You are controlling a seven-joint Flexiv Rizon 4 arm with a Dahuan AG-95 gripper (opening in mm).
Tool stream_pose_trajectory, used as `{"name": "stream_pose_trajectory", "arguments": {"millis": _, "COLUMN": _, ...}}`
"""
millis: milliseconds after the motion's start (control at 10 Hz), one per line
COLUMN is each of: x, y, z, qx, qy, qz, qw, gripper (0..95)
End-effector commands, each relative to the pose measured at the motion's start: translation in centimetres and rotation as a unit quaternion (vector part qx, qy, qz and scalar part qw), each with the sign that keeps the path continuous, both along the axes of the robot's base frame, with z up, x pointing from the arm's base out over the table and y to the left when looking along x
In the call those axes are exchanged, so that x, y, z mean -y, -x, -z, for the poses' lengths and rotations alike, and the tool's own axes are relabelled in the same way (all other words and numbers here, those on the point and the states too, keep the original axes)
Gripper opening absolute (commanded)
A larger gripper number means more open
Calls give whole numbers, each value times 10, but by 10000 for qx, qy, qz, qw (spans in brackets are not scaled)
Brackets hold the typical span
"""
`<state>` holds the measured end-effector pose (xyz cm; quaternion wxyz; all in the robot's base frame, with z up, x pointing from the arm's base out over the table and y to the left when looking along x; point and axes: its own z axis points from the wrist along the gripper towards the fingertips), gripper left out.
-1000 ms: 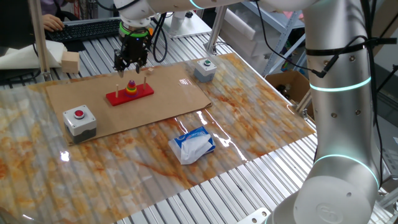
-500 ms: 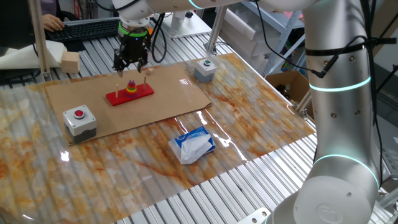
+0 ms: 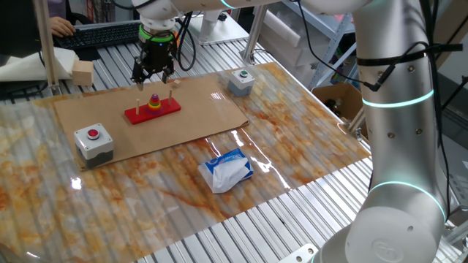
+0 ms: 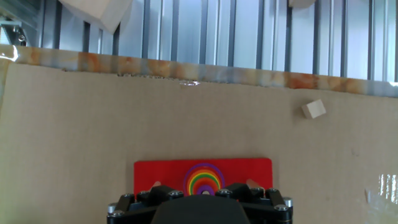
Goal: Take out one Hanoi block and throw it aside
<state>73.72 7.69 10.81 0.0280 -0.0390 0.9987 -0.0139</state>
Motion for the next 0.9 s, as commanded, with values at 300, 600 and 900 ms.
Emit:
{"name": "stream_pose_trajectory", "arguments": {"millis": 300, "x": 0, "y": 0, "z": 0, "qx": -44, "qy": 1, "qz": -40, "qw": 10000, "gripper": 760}}
{"name": "stream_pose_trajectory", "arguments": {"millis": 600, "x": 0, "y": 0, "z": 0, "qx": -116, "qy": -12, "qz": -71, "qw": 9999, "gripper": 760}}
{"name": "stream_pose_trajectory", "arguments": {"millis": 900, "x": 7, "y": -3, "z": 5, "qx": -175, "qy": -15, "qz": -112, "qw": 9998, "gripper": 760}}
